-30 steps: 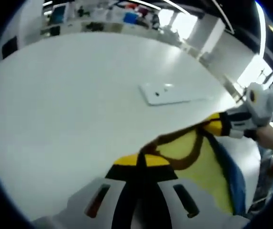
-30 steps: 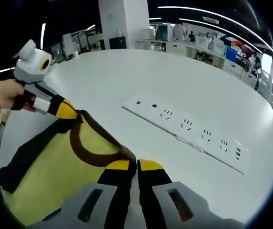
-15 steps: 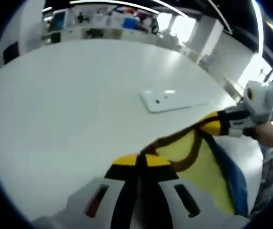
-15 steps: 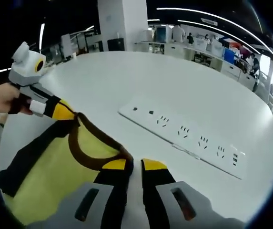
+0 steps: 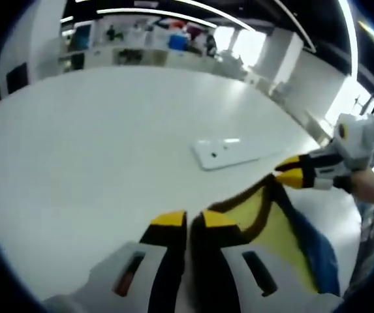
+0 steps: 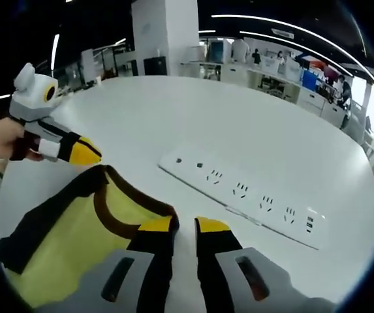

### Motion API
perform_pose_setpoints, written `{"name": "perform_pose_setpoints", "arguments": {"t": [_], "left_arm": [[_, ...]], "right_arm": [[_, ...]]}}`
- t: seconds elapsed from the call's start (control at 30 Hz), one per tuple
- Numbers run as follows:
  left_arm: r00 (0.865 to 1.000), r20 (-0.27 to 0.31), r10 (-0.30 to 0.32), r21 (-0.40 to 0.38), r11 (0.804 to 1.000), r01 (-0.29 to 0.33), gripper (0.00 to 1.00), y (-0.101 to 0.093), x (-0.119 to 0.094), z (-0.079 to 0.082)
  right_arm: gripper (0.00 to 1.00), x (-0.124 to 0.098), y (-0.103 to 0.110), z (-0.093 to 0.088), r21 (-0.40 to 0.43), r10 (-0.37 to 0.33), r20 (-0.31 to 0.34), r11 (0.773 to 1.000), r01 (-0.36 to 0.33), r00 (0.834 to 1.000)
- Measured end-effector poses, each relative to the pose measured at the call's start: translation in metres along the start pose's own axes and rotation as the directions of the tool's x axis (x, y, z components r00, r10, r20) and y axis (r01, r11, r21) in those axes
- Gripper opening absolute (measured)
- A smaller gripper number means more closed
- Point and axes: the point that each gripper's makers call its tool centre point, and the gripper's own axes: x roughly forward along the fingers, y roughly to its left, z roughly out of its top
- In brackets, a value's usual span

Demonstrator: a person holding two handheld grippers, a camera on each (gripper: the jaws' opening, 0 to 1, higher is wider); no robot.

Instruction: Fold the garment on the visible template until the final outline fits inside the template.

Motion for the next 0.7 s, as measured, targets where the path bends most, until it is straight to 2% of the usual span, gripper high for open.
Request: {"name": "perform_pose_setpoints", "arguments": {"t": [0.13, 0.43, 0.7], "left_arm": [[1.000, 0.014, 0.006, 0.008, 1.000, -0.007, 0.07, -0.002, -0.006, 0.006], [0.999, 0.048, 0.014, 0.010, 1.000, -0.014, 0.15, -0.008, -0.029, 0.023], [0.998, 0.060, 0.002, 0.034, 0.999, -0.004, 0.18, -0.029, -0.062, 0.025]], "right_arm": [[0.12, -0.007, 0.001, 0.006, 0.000, -0.008, 0.012, 1.000, 0.008, 1.000], [0.13, -0.038, 0.004, 0.021, -0.002, -0.022, 0.036, 1.000, 0.022, 0.999], [0.15, -0.073, 0.020, 0.030, -0.008, -0.027, 0.068, 1.000, 0.028, 0.997]]}}
